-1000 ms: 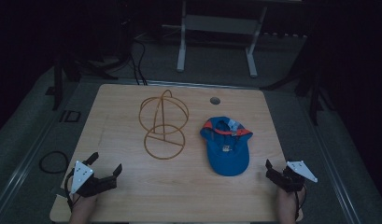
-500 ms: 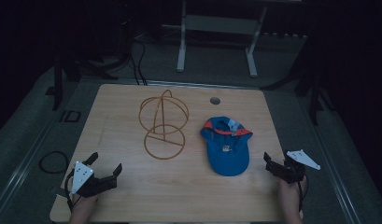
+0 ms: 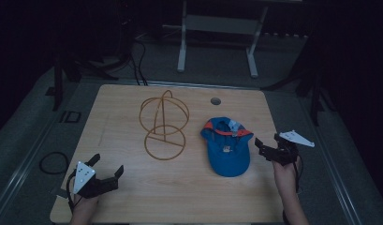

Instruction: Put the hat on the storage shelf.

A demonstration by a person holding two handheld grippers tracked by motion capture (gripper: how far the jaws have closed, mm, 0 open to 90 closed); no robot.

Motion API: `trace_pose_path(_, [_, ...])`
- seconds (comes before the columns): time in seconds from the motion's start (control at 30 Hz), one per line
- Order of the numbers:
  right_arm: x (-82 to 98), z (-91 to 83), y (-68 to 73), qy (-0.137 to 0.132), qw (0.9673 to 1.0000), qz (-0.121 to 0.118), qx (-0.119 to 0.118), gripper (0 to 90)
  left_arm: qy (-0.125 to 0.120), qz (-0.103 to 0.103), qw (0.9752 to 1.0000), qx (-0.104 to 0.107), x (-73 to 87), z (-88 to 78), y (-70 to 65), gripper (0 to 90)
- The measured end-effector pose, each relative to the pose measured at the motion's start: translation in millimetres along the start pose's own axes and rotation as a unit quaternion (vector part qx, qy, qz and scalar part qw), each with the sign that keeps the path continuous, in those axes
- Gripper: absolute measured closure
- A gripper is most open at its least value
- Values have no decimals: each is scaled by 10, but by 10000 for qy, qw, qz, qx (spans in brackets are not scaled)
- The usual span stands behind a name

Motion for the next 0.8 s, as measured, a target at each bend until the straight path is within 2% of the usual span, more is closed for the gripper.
trace_pose_path(0.13, [-103,110,44,-15,10000,-41,-51,139,-3,-12,10000,9,-1,-2,5,23])
trace_pose_path(0.23, [-154,209,65,123,9998,-122,-18,139,-7,-27,10000,15,-2,-4,8,22])
trace_pose_path(0.53, [-274,456,118,317,9990,-21,-306,139,16,-58,10000,27,-2,-4,12,22])
trace_pose_path(0.67, [-310,570,125,484,9985,61,-261,139,10,-87,10000,39,-3,-2,14,23])
trace_pose_path(0.8, [-339,687,129,548,9978,99,-366,137,13,-97,9999,41,-2,-3,15,23])
Point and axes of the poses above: each handheld gripper's, and its own axes: z roughly forward along the jaws, x roughly out of its underside, y roughly to its left, the point moved 1 cm from there along z, roughly forward along the jaws, and after that the axes turned 14 degrees about -y, right-handed, at the moved point
